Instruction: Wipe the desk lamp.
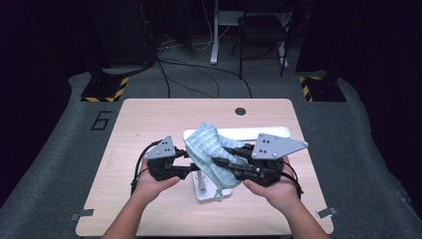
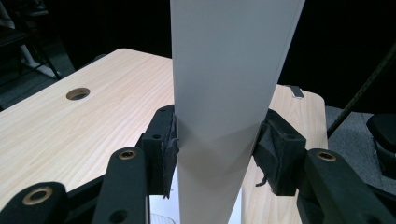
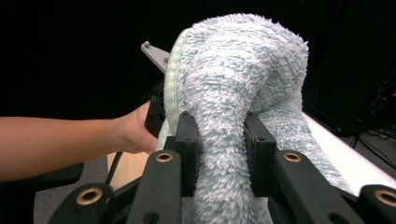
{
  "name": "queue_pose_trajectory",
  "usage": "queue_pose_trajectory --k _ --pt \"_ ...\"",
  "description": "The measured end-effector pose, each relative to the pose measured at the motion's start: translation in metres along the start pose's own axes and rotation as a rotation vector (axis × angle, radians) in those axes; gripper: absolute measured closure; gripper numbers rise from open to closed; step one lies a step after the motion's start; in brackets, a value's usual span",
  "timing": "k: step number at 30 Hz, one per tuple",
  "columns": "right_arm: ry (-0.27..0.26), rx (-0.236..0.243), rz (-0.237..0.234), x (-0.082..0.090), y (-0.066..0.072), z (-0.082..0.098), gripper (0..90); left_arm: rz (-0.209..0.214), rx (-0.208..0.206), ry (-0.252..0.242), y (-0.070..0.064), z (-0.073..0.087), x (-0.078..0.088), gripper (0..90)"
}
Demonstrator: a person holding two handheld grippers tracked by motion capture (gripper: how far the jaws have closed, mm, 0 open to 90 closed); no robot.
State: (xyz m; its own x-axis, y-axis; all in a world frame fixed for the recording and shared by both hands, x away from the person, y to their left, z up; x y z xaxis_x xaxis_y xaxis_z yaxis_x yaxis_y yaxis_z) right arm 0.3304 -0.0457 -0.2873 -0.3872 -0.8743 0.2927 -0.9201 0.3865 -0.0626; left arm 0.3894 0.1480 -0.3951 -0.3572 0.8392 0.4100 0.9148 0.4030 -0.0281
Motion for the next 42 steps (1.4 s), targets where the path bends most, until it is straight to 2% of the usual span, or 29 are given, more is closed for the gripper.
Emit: queue_pose_trajectory --k 8,12,16,21,24,26,35,39,42 --pt "0.006 -0.033 0.022 0.016 -0.003 0.028 71.8 -0.007 -0.003 0.002 0.000 0.000 0.000 52.5" --pt "0.009 -0.081 0.037 0.021 -0.009 0.046 71.8 -0.004 -0.001 0.005 0.000 0.000 0.001 52.5" --pt "-0.001 -0.101 0.053 0.028 -0.012 0.059 71.8 -0.005 0.005 0.004 -0.001 0.000 0.001 52.6" --pt "-0.025 -0.125 0.091 0.044 -0.013 0.072 71.8 -0.001 0.010 -0.002 -0.001 0.000 0.000 52.5" --pt "-0.021 -0.126 0.125 0.054 -0.012 0.079 71.8 -0.002 0.005 0.002 0.000 0.000 0.001 52.5" --pt "-0.014 -0.145 0.142 0.060 -0.014 0.085 71.8 -0.003 0.004 0.005 0.000 0.000 0.001 52.5" --pt "-0.004 -0.192 0.204 0.068 -0.028 0.113 71.7 -0.002 0.008 0.005 0.000 0.000 0.000 52.4" --pt "-0.009 -0.193 0.213 0.068 -0.030 0.123 71.5 -0.003 0.009 0.005 0.000 0.000 0.000 52.4" --pt "-0.009 -0.200 0.238 0.068 -0.032 0.128 71.4 -0.003 0.009 0.005 0.000 0.000 0.000 52.4"
Point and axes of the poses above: each handheld gripper's, and its own axes: x roughly backward along the jaws, z roughly out of its underside, y roughly to its left, the point moved 5 cm from there along -x, roughly forward along the jaws, and after that the axes turned 3 degrees about y, right-handed, at the moved point
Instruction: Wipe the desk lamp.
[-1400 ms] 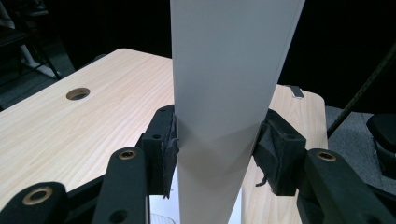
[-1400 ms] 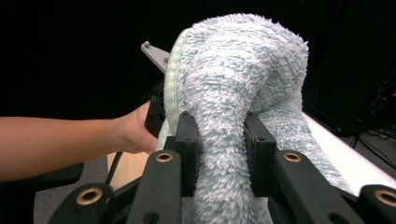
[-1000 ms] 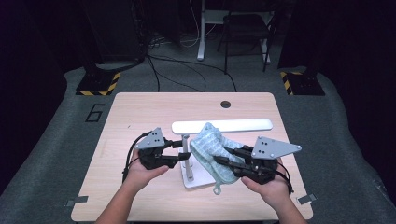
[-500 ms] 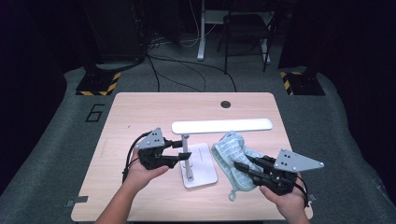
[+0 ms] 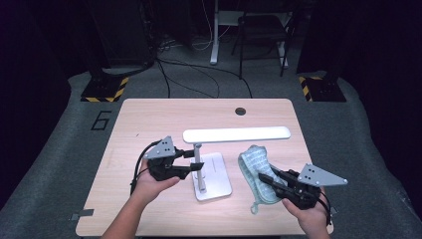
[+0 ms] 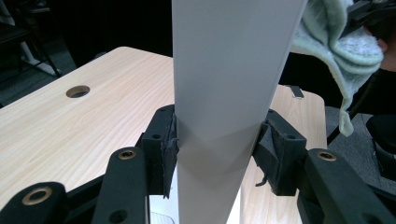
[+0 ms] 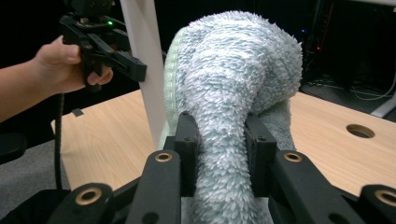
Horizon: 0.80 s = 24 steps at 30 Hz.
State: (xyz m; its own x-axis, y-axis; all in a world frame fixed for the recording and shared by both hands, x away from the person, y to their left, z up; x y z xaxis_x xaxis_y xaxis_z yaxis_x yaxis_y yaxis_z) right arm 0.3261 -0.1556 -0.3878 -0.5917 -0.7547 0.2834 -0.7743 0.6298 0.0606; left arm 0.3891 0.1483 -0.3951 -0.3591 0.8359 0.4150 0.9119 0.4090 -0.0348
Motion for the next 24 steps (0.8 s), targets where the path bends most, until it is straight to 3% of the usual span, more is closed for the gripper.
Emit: queue_pose_trajectory --k 5,16,24 --pt "0.010 0.001 0.051 -0.003 -0.007 0.014 70.7 -0.001 0.000 -0.002 0.000 0.000 0.000 52.4" --pt "0.044 -0.045 0.130 -0.015 -0.030 0.056 70.2 -0.001 -0.001 -0.002 0.000 0.000 0.000 52.3" --pt "0.122 -0.060 0.199 -0.021 -0.047 0.088 69.9 0.000 -0.005 0.004 0.000 0.000 0.000 52.4"
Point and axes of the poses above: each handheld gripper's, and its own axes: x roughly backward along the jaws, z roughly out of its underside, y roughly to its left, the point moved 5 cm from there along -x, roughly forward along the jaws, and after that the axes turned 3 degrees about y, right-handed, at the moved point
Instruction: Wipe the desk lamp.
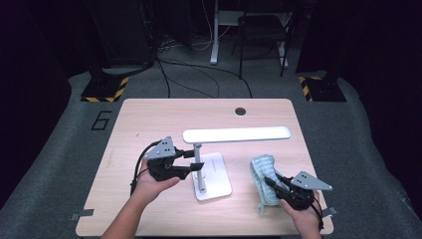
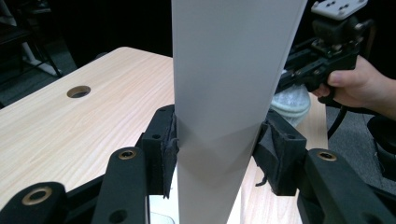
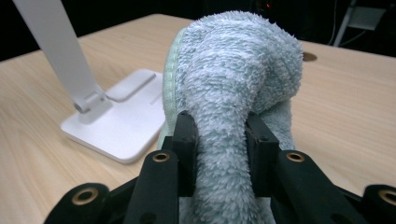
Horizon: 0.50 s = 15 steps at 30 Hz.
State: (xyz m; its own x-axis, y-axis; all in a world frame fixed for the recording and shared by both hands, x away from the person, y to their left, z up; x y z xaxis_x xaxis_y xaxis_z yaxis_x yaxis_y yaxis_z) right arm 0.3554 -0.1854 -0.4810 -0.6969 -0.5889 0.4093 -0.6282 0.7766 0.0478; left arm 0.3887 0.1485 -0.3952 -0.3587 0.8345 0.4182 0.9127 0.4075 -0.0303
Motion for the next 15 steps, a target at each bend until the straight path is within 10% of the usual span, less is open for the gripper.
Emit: queue_pose_trajectory --k 15 --pt "0.153 0.010 0.065 -0.019 -0.016 0.041 67.1 -0.006 0.010 -0.015 -0.002 0.001 0.000 52.3"
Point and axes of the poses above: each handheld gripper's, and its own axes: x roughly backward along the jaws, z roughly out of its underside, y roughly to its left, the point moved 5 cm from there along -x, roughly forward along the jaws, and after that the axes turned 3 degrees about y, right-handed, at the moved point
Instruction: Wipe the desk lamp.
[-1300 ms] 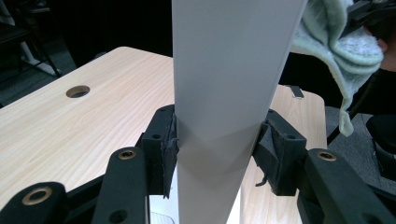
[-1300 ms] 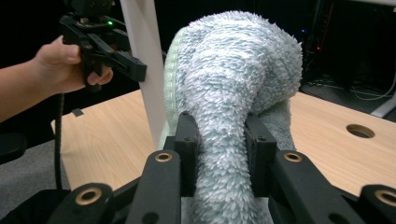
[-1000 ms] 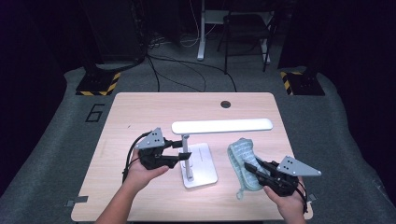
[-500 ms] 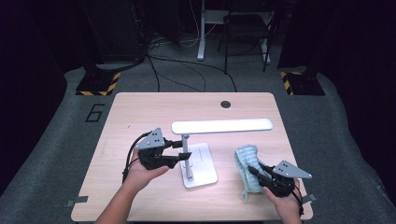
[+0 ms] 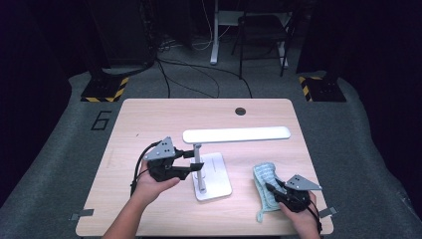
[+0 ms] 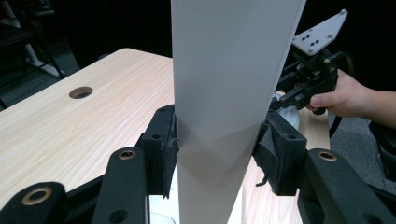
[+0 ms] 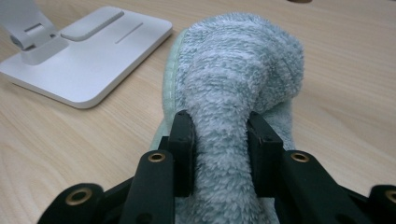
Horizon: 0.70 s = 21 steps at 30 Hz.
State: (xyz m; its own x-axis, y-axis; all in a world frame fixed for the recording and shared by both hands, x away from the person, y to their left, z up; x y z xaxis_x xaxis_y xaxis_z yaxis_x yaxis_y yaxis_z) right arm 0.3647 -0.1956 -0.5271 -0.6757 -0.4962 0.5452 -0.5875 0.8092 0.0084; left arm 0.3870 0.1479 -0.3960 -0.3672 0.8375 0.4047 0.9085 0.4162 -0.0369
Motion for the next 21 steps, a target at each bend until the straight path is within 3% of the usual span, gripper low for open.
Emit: queue_pose_trajectory --k 6,11,15,21 --pt "0.005 -0.040 -0.018 -0.003 -0.007 0.005 65.0 -0.004 0.003 -0.003 0.000 0.000 0.000 52.1" --pt "0.050 -0.038 -0.003 -0.007 -0.007 0.009 63.0 0.004 0.005 0.003 0.000 0.002 -0.001 51.6" --pt "0.087 -0.020 0.001 -0.012 -0.007 0.012 62.2 -0.016 -0.001 0.013 -0.001 0.003 -0.003 51.2" --pt "0.095 -0.035 -0.001 -0.013 -0.009 0.014 57.7 -0.016 -0.002 0.013 0.001 0.005 -0.003 50.4"
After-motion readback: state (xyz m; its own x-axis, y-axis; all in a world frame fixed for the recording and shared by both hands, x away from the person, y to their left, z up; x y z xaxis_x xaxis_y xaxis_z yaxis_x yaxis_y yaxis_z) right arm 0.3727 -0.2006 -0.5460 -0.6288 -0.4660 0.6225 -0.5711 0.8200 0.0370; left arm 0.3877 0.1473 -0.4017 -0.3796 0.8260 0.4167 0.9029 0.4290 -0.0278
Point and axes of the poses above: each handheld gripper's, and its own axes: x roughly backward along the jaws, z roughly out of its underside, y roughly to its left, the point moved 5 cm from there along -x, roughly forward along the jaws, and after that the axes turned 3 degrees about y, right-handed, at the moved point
